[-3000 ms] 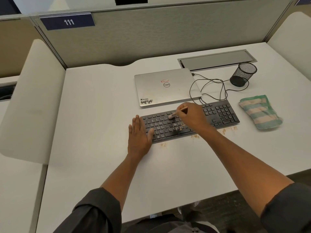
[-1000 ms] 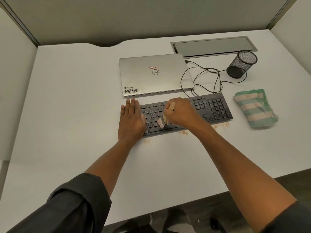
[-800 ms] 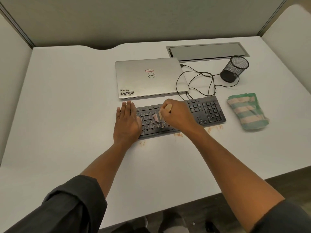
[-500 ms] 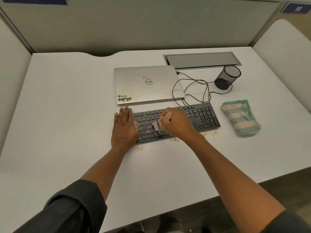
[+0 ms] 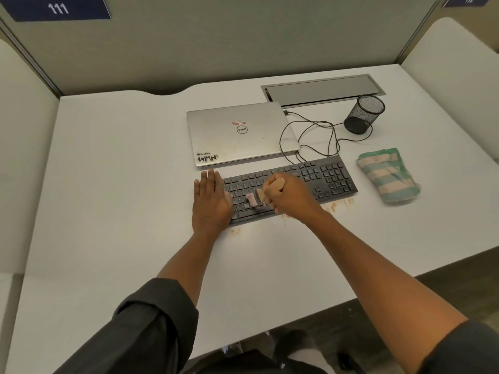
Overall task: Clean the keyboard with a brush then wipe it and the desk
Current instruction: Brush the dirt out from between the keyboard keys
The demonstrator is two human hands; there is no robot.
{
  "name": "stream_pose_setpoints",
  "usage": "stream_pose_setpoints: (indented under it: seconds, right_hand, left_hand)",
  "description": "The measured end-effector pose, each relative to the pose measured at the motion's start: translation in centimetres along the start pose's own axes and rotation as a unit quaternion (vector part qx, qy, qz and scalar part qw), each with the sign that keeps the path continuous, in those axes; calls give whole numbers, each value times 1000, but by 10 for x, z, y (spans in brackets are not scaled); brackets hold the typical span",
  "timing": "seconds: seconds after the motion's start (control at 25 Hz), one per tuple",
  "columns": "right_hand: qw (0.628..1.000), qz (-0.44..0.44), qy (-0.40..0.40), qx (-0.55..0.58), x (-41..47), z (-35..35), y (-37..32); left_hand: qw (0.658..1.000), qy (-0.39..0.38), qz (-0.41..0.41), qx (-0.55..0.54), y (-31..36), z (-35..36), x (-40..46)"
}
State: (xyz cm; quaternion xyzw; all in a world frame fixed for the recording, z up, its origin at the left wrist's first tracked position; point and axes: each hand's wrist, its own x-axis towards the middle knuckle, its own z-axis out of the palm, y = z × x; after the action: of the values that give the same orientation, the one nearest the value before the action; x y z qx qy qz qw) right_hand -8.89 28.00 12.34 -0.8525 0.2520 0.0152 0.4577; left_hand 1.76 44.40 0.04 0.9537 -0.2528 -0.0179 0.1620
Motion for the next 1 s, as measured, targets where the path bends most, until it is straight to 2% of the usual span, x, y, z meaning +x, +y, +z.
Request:
stream_pose_setpoints:
  seconds: [0.32,0.44,0.56,0.68,0.84,0.92,1.0]
  right_hand:
    - [996,-16,81,-40,-4,3,11]
    - [998,-9,54,27,-1,5,9]
    - [998,-29,31,-36,-3,11,17]
    - [993,-34,76,-79,5,-3,22]
    - [999,-22,30,4,8,-9,18]
    - [1000,-27,11,-10,5,0,22]
    - [998,-23,38,-33,7,-1,28]
  left_hand:
    - [1000,-25,-13,2,4,-4,0]
    - [999,-22,-35,1,9,-3,0]
    - [999,-13,-37,8,10,-1,-1]
    - [999,-7,-40,9,9,0,0]
    - [999,0,-39,19,10,1,-1]
    - [999,-6,-40,23,10,1,-1]
    - [999,-10,-42,26,11,0,-1]
